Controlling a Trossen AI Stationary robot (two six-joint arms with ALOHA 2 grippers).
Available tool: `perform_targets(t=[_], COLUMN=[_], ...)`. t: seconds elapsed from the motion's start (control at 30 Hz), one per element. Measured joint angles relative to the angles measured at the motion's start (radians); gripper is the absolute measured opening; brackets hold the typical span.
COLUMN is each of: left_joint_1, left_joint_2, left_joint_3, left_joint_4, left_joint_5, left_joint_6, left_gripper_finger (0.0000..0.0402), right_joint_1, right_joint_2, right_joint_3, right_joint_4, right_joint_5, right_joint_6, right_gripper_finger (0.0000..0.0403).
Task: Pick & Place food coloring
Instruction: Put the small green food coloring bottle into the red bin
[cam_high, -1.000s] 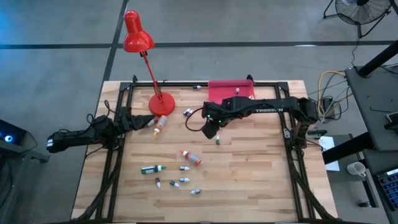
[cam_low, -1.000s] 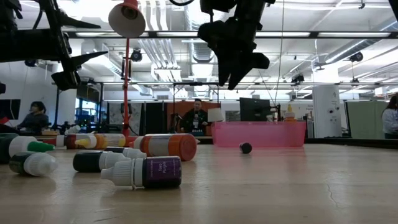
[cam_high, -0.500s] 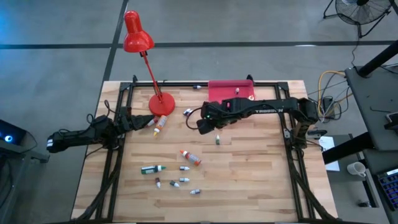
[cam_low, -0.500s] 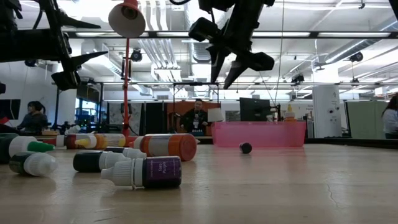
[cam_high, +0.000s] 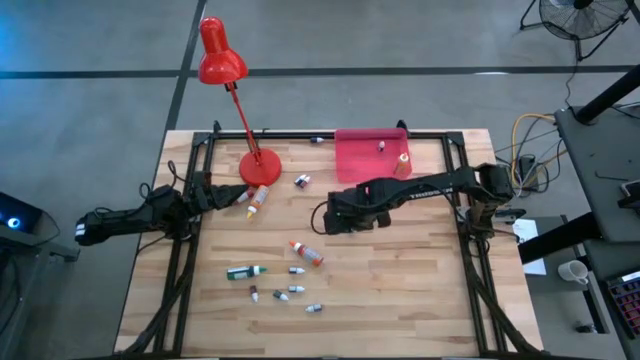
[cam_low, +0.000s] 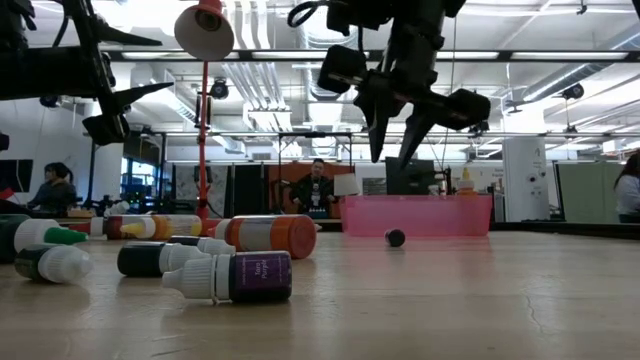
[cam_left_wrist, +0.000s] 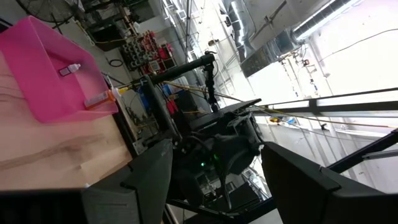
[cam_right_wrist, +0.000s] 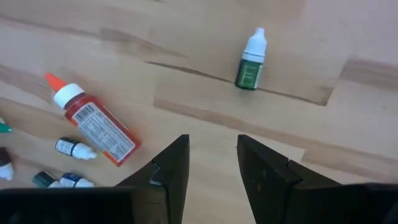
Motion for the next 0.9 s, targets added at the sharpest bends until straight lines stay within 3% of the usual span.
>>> perform_targets(t=[0.23,0.4,0.67,0.9], left_joint_1=[0.0,0.0,0.0,0.0], left_joint_2=[0.0,0.0,0.0,0.0], left_joint_3=[0.0,0.0,0.0,0.0], left_joint_4=[0.0,0.0,0.0,0.0], left_joint_5=[0.0,0.0,0.0,0.0], left_joint_6=[0.0,0.0,0.0,0.0], left_gripper_finger=[0.022,0.022,0.022,0.022], right_joint_1=[0.016,0.005,-0.003,-0.018], right_joint_2=[0.0,0.0,0.0,0.0], right_joint_3=[-0.051,-0.122,-0.207,-0.219], right_joint_4=[0.055,0.173,0.183,0.193], right_joint_5=[0.05,0.1,0.121,0.233], right_joint_6=[0.08,0.132,0.159,0.14], right_gripper_finger=[0.0135,0.0172,0.0228,0.0233])
